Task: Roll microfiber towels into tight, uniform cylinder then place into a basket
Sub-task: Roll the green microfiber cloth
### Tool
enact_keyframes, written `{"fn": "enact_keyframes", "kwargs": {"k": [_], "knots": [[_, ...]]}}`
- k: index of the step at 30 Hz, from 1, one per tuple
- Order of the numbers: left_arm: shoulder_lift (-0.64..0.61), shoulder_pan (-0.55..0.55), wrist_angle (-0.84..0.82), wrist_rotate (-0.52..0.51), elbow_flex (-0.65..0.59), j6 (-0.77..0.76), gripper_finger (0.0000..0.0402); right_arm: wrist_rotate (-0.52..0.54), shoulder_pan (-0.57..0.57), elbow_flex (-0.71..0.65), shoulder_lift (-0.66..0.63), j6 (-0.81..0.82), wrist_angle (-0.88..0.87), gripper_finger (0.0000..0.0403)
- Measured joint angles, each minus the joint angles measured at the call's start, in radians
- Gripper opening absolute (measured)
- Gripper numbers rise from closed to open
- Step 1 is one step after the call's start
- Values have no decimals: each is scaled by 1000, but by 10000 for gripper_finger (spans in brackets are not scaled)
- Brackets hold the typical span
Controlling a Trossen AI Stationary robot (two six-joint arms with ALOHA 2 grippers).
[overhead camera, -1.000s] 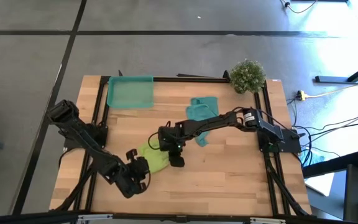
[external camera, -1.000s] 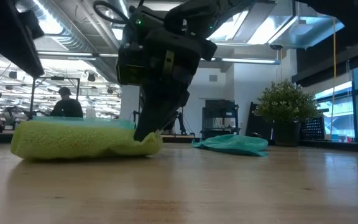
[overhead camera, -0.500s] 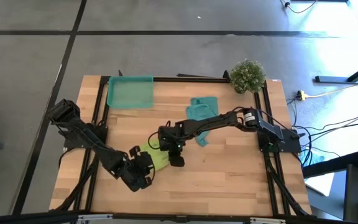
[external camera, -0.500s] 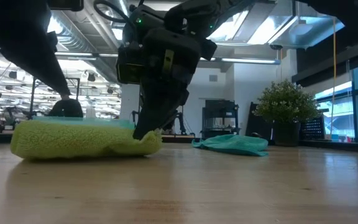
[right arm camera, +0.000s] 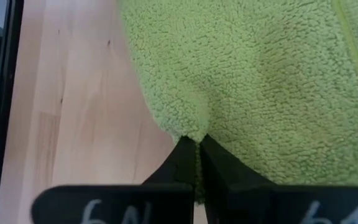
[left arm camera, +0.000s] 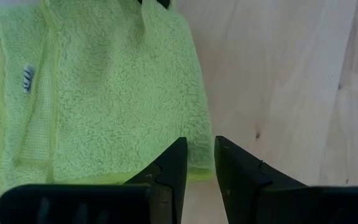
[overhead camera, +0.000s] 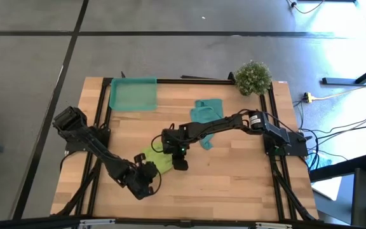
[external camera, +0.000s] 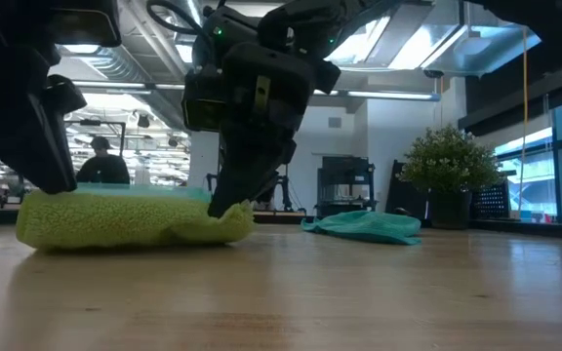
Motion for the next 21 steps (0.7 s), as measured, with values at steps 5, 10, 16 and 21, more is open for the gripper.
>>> {"fn": "enact_keyframes", "kwargs": {"k": [5,10,16,21], "knots": [[0,1,0,0,0,8,78,7,0,0,0,0,0,6],[0,8,-15,-6,0,16,78,17,0,0,0,0,0,6],[0,27,-10,45,4,16,75,20,0,0,0,3,0,6],[0,42,-17,148,16,44,40,20,0,0,0,3,0,6]]}}
